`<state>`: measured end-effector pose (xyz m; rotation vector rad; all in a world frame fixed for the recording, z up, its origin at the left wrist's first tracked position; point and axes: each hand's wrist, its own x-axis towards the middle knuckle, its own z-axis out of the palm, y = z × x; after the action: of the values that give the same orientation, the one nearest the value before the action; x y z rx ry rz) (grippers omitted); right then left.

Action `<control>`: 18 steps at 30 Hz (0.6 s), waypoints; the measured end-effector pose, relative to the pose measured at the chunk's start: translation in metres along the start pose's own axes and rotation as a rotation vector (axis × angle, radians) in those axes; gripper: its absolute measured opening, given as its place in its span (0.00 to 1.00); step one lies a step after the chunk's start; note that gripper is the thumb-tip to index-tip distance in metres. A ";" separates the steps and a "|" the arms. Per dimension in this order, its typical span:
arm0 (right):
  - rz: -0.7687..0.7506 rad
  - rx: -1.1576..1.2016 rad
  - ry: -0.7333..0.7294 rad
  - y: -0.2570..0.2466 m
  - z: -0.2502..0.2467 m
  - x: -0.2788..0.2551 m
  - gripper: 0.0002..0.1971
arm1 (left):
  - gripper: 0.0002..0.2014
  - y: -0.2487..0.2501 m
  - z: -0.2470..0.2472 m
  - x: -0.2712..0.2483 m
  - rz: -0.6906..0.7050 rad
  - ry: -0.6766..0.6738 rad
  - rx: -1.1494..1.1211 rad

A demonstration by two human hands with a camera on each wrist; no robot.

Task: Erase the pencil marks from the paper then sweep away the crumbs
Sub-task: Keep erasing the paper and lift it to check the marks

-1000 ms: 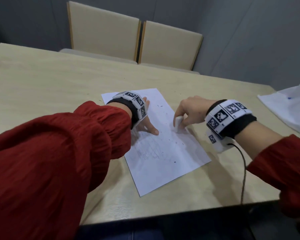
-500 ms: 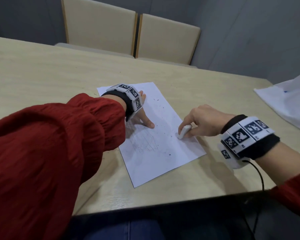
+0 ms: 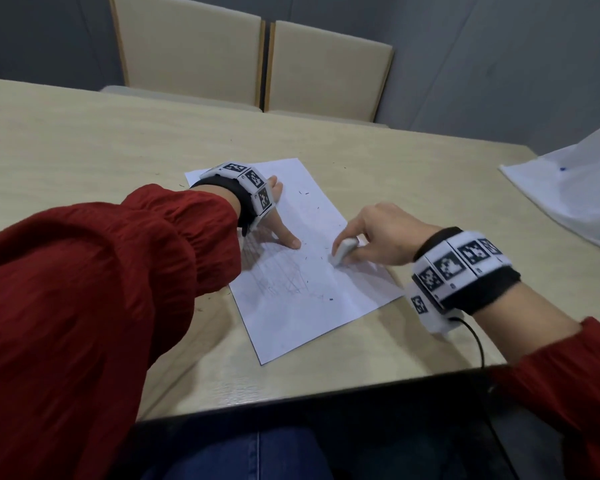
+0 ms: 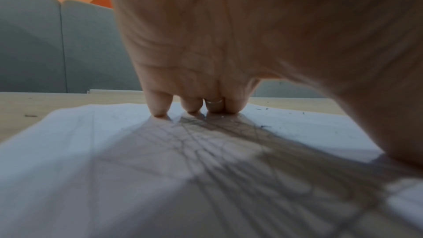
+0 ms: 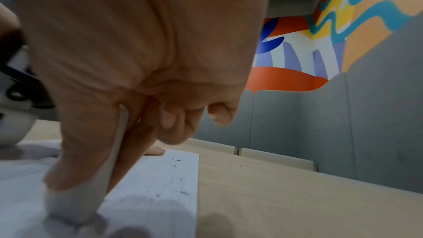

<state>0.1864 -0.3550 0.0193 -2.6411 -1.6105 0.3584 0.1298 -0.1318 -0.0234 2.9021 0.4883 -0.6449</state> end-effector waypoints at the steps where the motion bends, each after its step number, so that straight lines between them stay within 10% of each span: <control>1: 0.009 0.009 -0.044 0.001 0.000 -0.007 0.09 | 0.69 0.000 0.000 -0.001 0.000 -0.006 -0.005; 10: 0.040 -0.002 0.119 -0.015 -0.011 0.038 0.06 | 0.78 0.000 0.000 0.000 -0.009 -0.021 -0.040; 18: 0.005 -0.020 -0.116 -0.003 0.001 -0.030 0.09 | 0.68 0.001 0.001 -0.002 -0.010 -0.004 -0.036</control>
<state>0.1702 -0.3799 0.0246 -2.6858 -1.6480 0.5067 0.1280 -0.1338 -0.0230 2.8655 0.5090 -0.6366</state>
